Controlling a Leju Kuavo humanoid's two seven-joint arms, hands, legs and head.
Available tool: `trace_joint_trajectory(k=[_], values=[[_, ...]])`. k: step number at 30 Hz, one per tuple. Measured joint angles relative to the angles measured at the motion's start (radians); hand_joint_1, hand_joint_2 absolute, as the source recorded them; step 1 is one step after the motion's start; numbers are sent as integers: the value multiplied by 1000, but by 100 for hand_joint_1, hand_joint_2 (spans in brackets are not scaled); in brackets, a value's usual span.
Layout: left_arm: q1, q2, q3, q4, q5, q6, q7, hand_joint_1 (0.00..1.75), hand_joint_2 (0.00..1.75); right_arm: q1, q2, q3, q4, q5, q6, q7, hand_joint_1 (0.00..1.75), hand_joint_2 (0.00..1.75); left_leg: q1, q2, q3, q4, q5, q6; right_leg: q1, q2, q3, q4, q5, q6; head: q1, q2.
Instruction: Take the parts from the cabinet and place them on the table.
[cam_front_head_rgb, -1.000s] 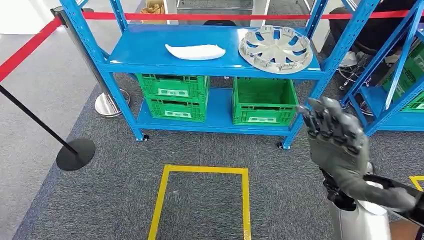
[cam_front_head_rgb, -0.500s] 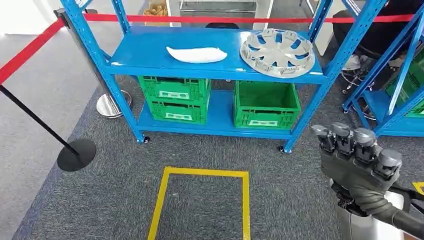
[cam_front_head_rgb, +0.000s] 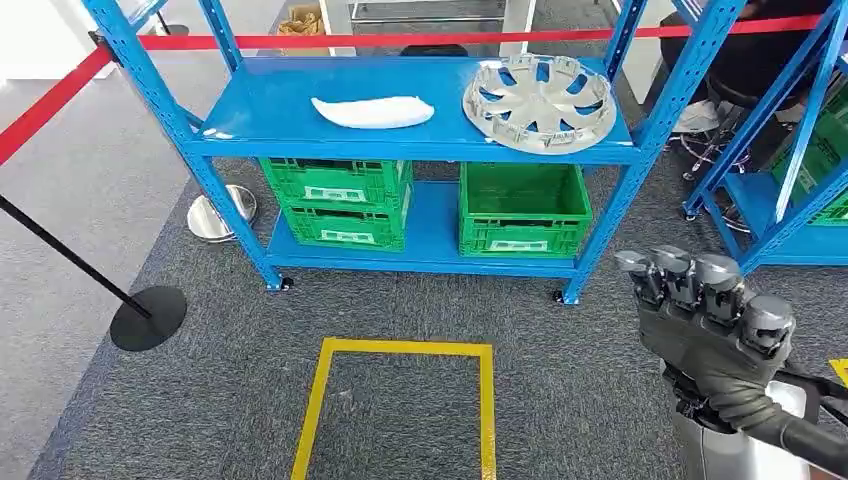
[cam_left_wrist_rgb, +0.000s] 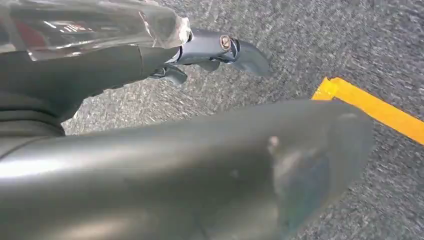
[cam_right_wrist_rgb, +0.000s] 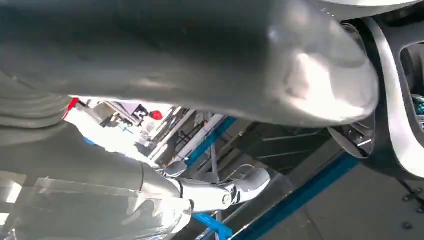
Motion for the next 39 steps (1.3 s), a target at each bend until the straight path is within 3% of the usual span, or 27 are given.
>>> trace_joint_trajectory(k=[2, 4, 5, 6, 9, 10, 11, 12, 14, 16, 19, 20, 21, 22, 24, 25, 26, 27, 29, 30, 31, 34, 36, 37, 39], values=[[-1, -2, 0, 1, -3, 0, -2, 0, 0, 7, -2, 0, 3, 0, -9, 16, 0, 0, -3, 3, 4, -6, -2, -6, -3, 2, -2, -3, -2, 8, -1, 0], [0, -2, 0, 1, -8, 1, -2, 0, 0, 21, 0, 1, 18, 16, -19, 25, 0, 0, -3, 0, 10, -17, 1, 1, -3, -1, 8, -15, -2, 22, -3, 0], [0, -3, 0, 1, -13, 1, -2, 0, 0, 27, 0, 0, 30, 24, -23, 29, 0, 0, 7, 1, 23, -30, 8, 5, -6, -2, 10, -10, -7, 25, -1, 0], [-1, -3, 0, 2, -15, 2, -2, 0, 0, 29, 2, 0, 47, 29, -25, 29, 0, 0, 7, 1, 29, -35, 7, 9, -3, -3, -1, 19, -22, 30, 0, 0], [-2, -3, 0, 2, -15, 2, -2, 0, 0, 44, 13, 7, 114, 65, -39, 28, 0, 0, 7, 1, 31, -34, 2, 17, -4, -3, -130, 248, -111, 41, 2, 0], [-2, -3, 0, 3, -15, 3, -2, 0, 0, 47, 18, 12, 132, 73, -45, 26, 0, 0, 6, 1, 32, -34, 0, 17, -4, -3, -160, 289, -112, 43, 2, 0], [-2, -3, 0, 4, -14, 3, -2, 0, 0, 47, 23, 16, 146, 77, -50, 25, 0, 0, 6, 0, 35, -34, -3, 17, -4, -3, -165, 282, -92, 42, 1, 0], [-2, -3, 0, 4, -14, 3, -2, 0, 0, 47, 27, 21, 156, 77, -53, 24, 0, 0, 7, -3, 40, -34, -6, 14, -5, -3, -145, 228, -50, 41, 2, 0], [-2, -4, 0, 5, -13, 3, -2, 0, 0, 46, 34, 31, 165, 78, -59, 23, 0, 0, 8, -6, 55, -32, -18, 6, -7, -4, -66, 46, 51, 38, 2, 0], [-3, -3, 1, 5, -12, 3, -2, 0, 0, 45, 38, 34, 171, 77, -65, 24, 0, 0, -1, -9, 53, -22, -31, -7, -4, -2, -38, -13, 47, 25, 1, 0], [-3, -2, 2, 5, -12, 3, -2, 0, 0, 45, 42, 35, 172, 73, -74, 36, 0, 0, 3, -7, 58, -31, -33, -19, 1, 0, -39, -11, 41, 6, 0, 0], [-3, -2, 2, 5, -12, 2, -2, 0, 0, 45, 43, 35, 172, 72, -76, 39, 0, 0, 4, -6, 53, -28, -39, -25, -7, -1, -32, -15, 43, -1, 1, 0], [-4, -3, 2, 5, -15, 0, -2, 0, 0, 44, 43, 35, 172, 71, -78, 41, 0, 0, 5, -3, 46, 1, -54, -30, -8, -3, -26, -15, 38, -7, -2, 0], [-4, -3, 2, 5, -15, 0, -3, 0, 0, 44, 43, 36, 172, 69, -81, 41, 0, 0, 6, -2, 16, 60, -83, -33, -8, -4, -23, -15, 36, -12, -7, 0], [-3, 0, 2, 5, -16, -1, -3, 0, 0, 48, 43, 37, 172, 66, -82, 42, 0, 0, 8, -2, -80, 227, -143, -38, -8, -5, -21, -15, 31, -16, -5, 0], [-1, -1, 2, 5, -18, -3, -3, 0, 0, 54, 43, 37, 172, 65, -84, 41, 0, 0, 8, -2, -122, 288, -152, -39, -8, -5, -20, -15, 28, -16, -6, 0], [0, -1, 2, 5, -20, -3, -3, 0, 0, 59, 43, 37, 172, 66, -84, 41, 0, 0, 9, -2, -136, 293, -136, -39, -8, -4, -17, -15, 25, -15, -6, 0], [0, -1, 2, 5, -21, -3, -3, 0, 0, 63, 43, 38, 172, 66, -84, 40, 0, 0, 10, -2, -126, 251, -97, -37, -8, -3, -11, -15, 21, -15, -6, 0], [0, 0, 2, 5, -24, -3, -4, 0, 0, 64, 43, 39, 172, 67, -85, 36, 0, 0, 9, -2, -55, 84, 2, -31, -8, -2, 5, -15, 11, -9, -6, 0], [0, 2, 2, 5, -24, -3, -5, 0, 0, 65, 43, 39, 172, 70, -86, 34, 0, 0, 9, -1, -16, -1, 33, -26, -8, -2, 10, -16, 5, -5, -6, 0], [-2, 2, 2, 5, -26, -3, -6, 0, 0, 66, 43, 39, 172, 75, -87, 32, 0, 0, 2, -1, -2, -19, 11, -24, 0, 0, 11, -15, -2, 4, -5, 0], [0, 3, 2, 5, -27, -6, -9, 0, 0, 73, 43, 41, 172, 78, -89, 32, 0, 0, -1, -4, 3, -16, 6, -10, -5, 0, 20, -30, -4, 19, -5, 0], [0, 3, 2, 5, -28, -8, -11, 0, 0, 74, 42, 42, 172, 78, -90, 32, 0, 0, 9, -4, 22, -33, 9, 5, -4, -3, 23, -12, -15, 29, -1, 0], [0, 4, 2, 5, -28, -9, -11, 0, 0, 73, 42, 43, 172, 78, -90, 32, 0, 0, 9, -3, 26, -33, 4, 13, -4, -2, -4, 43, -42, 31, 0, 0], [0, 5, 2, 5, -30, -11, -11, 0, 0, 80, 41, 44, 174, 79, -90, 32, 0, 0, 7, -2, 33, -32, -3, 19, -4, -2, -100, 209, -104, 35, 1, 0]])
